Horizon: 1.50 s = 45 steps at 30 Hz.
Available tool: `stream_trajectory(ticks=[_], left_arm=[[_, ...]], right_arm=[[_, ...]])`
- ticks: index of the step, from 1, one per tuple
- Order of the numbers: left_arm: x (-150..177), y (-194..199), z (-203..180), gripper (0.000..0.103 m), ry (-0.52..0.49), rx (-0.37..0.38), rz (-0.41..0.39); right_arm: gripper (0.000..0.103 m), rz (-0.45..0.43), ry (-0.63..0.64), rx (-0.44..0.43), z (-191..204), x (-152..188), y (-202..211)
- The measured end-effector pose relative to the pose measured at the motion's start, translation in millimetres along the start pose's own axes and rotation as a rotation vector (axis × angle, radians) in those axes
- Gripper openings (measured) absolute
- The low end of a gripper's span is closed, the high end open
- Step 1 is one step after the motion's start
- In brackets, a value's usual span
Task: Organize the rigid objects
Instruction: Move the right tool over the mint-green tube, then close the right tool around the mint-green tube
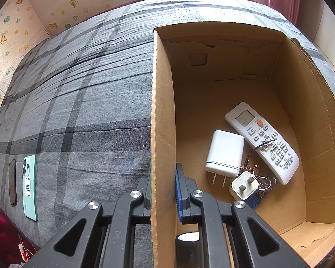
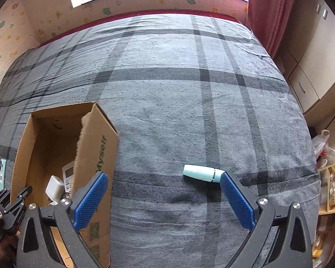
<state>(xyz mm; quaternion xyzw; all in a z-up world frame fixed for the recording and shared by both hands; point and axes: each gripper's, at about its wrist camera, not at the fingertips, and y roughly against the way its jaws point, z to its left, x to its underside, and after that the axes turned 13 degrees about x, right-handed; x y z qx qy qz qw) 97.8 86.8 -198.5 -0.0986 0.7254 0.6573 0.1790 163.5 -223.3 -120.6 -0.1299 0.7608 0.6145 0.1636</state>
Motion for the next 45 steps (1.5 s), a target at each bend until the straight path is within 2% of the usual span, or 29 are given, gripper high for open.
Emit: stream_trajectory(ticks=[10,26,37,38,39,45], left_arm=[[0,1,-1,0.014,0.001,0.002,0.001],[0,-1,-3,0.015,-0.003,-0.007,0.001],[-1,-1,-4,0.015,-0.002,-0.01,0.003],[-1,-1,-4,0.015,-0.001,-0.009,0.003],[-1,-1,-4,0.015,-0.001,-0.01,0.003],[0,0,-4,0.015,0.002,-0.007,0.003]], right_arm=[[0.103,0.087,-0.075,0.04,-30,1,-49],[0.103,0.257,-0.112,0.066,-44,12,-138],[0.102,0.277,-0.135,0.075,-48,15,-154],[0.099,0.277,-0.135,0.081,-47,15,-154],[0.091,0.278,-0.138,0.087,-46,14,-154],[0.091,0.266,-0.148,0.081,-41,11,-145]])
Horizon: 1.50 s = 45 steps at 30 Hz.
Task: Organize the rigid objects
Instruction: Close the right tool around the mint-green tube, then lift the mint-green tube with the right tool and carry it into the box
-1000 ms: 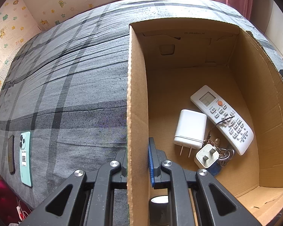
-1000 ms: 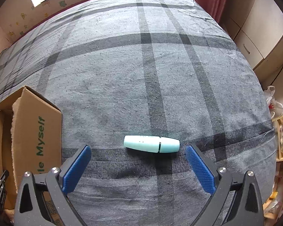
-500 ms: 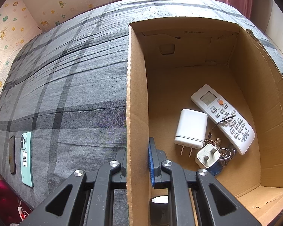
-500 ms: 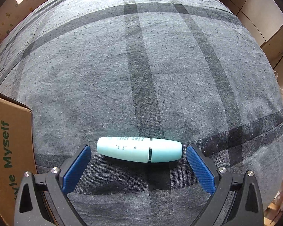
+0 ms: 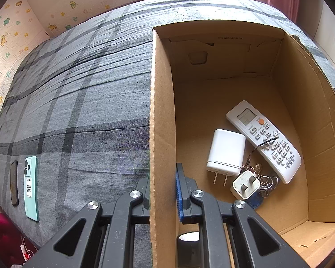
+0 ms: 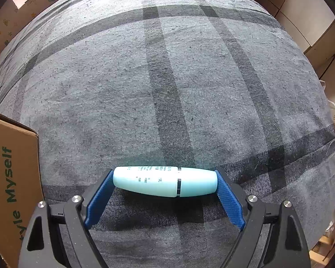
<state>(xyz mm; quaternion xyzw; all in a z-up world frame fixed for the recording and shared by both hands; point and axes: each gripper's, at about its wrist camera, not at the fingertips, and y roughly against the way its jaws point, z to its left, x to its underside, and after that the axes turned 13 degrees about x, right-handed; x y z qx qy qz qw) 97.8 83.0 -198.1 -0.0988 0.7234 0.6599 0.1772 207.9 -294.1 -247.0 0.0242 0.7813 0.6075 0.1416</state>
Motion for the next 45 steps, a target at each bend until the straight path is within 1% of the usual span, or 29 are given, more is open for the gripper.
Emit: stream_trajectory(ticks=[5,8,12,17,22,34,45], left_arm=[[0,0,1,0.015,0.001,0.005,-0.001],[-1,0,4,0.015,0.014,0.023,-0.003],[-1,-1,3,0.015,0.0,0.011,-0.001],[-1,-1,3,0.015,0.0,0.012,-0.003],[0,-1,2,0.015,0.0,0.011,-0.005],[0,1,3,0.015,0.004,0.018,-0.005],[0,0,5,0.015,0.01,0.026,-0.006]], right_arm=[[0.091,-0.025,0.002,-0.007,0,6,19],[0.091,-0.039,0.008,-0.008,1,9,31],[0.091,-0.055,0.008,-0.006,5,14,47],[0.091,-0.076,0.016,-0.006,-6,20,69],[0.091,-0.104,0.034,-0.002,-5,21,85],[0.091,-0.179,0.097,-0.014,15,33,136],[0.091,-0.251,0.18,-0.062,51,41,181]])
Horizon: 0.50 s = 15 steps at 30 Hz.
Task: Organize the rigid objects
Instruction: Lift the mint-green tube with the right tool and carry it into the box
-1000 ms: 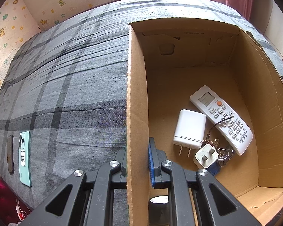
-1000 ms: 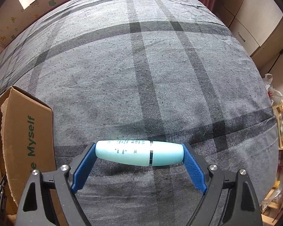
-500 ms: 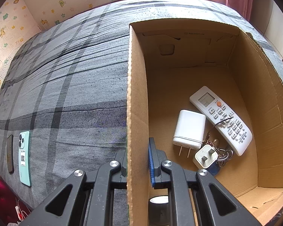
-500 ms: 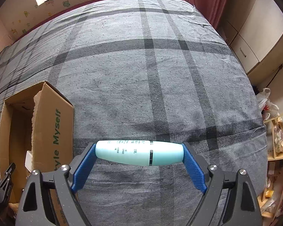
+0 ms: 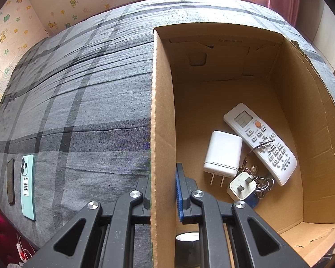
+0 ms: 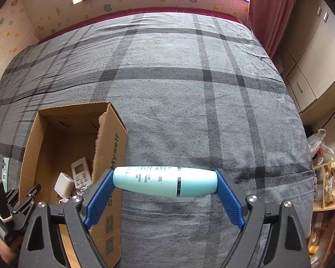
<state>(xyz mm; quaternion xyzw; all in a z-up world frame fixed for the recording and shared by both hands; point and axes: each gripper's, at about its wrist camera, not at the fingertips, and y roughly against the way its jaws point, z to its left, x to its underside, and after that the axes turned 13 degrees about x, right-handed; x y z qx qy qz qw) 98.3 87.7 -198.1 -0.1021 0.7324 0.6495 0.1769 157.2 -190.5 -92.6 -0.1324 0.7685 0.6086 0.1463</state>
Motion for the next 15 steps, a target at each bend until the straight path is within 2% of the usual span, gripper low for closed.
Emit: stream_trajectory(ticks=[15], left_arm=[[-1,0,2,0.015,0.007,0.013,-0.003]], right_arm=[[0.091,-0.076,0.162,-0.099,81,-7,37]])
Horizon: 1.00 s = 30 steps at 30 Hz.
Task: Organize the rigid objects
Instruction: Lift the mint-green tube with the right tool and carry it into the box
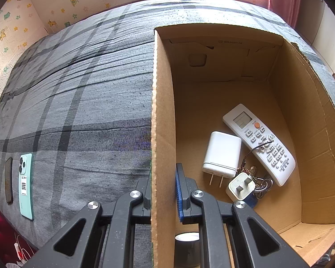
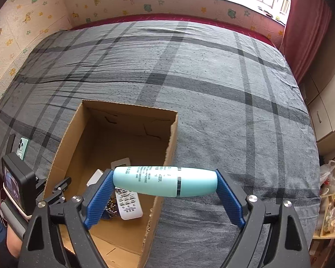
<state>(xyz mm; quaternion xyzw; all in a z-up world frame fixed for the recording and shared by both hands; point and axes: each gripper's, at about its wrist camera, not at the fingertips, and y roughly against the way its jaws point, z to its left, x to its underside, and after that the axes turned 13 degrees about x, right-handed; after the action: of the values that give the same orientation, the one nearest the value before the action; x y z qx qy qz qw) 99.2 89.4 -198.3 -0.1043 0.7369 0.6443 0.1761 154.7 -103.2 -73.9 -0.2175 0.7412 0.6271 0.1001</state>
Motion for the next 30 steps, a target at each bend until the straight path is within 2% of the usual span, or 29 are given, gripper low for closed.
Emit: stream_trajectory(ticks=[15,30], left_arm=[[0,0,0,0.015,0.001,0.005,0.0],[1,1,-1,0.015,-0.002,0.003,-0.001]], right_arm=[[0.091,0.027,0.15,-0.081,73,17,-18],[0.091,0.118,0.17,-0.107,99,37,-60]])
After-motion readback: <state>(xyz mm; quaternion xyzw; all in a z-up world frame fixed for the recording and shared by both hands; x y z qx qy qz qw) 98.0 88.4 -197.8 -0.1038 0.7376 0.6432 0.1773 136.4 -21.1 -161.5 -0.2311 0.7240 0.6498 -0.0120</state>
